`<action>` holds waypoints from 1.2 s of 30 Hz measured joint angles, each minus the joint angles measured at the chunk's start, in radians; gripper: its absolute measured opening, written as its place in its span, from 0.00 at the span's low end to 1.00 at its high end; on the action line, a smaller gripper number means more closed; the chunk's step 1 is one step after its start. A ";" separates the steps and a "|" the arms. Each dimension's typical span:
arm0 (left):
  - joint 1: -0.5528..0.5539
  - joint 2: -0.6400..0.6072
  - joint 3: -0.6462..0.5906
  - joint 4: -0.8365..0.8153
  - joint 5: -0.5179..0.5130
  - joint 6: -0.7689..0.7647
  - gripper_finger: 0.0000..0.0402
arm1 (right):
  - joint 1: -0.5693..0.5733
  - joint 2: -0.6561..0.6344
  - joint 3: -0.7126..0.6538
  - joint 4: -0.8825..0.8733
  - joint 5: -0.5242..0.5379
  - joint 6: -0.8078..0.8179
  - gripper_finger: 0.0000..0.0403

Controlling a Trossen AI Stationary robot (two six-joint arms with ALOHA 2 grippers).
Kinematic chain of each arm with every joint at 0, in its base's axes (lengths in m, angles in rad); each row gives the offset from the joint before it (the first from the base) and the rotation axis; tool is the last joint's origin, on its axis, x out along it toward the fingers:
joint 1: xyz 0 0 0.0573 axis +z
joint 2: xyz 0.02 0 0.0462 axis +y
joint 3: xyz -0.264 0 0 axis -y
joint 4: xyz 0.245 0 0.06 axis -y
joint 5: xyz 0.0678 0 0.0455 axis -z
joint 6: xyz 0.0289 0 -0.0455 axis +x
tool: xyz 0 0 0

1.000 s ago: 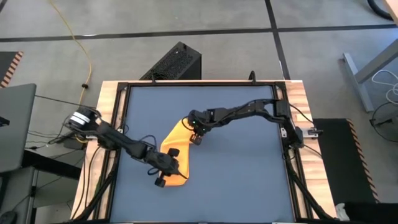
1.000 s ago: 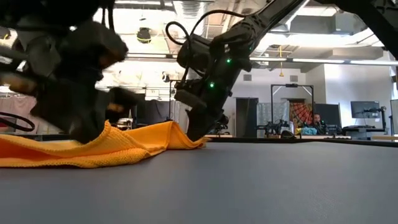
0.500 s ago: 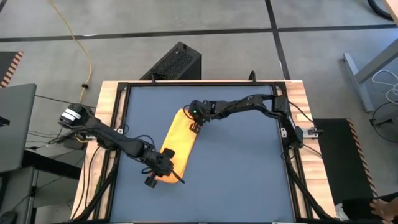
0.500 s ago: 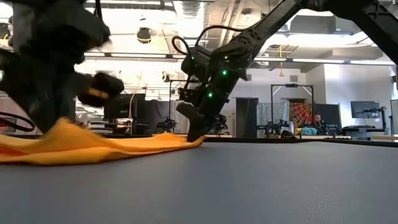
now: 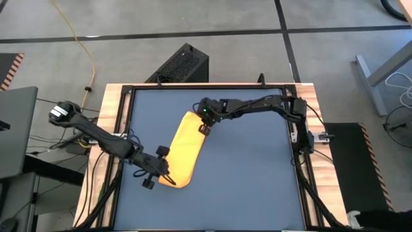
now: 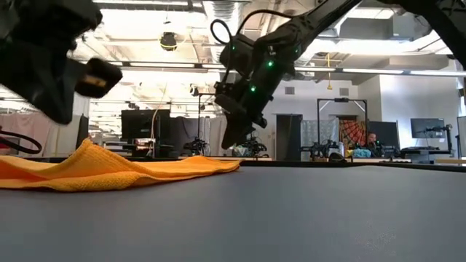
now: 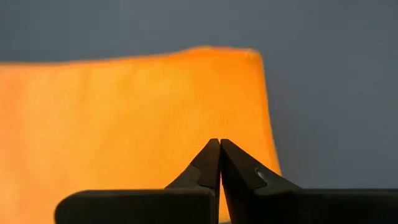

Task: Roll towel
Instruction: Fold the yellow microfiber cloth

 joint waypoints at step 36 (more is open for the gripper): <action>-0.004 -0.112 -0.068 -0.062 -0.342 -0.193 0.00 | 0.150 -0.081 0.056 -0.305 0.089 0.152 0.04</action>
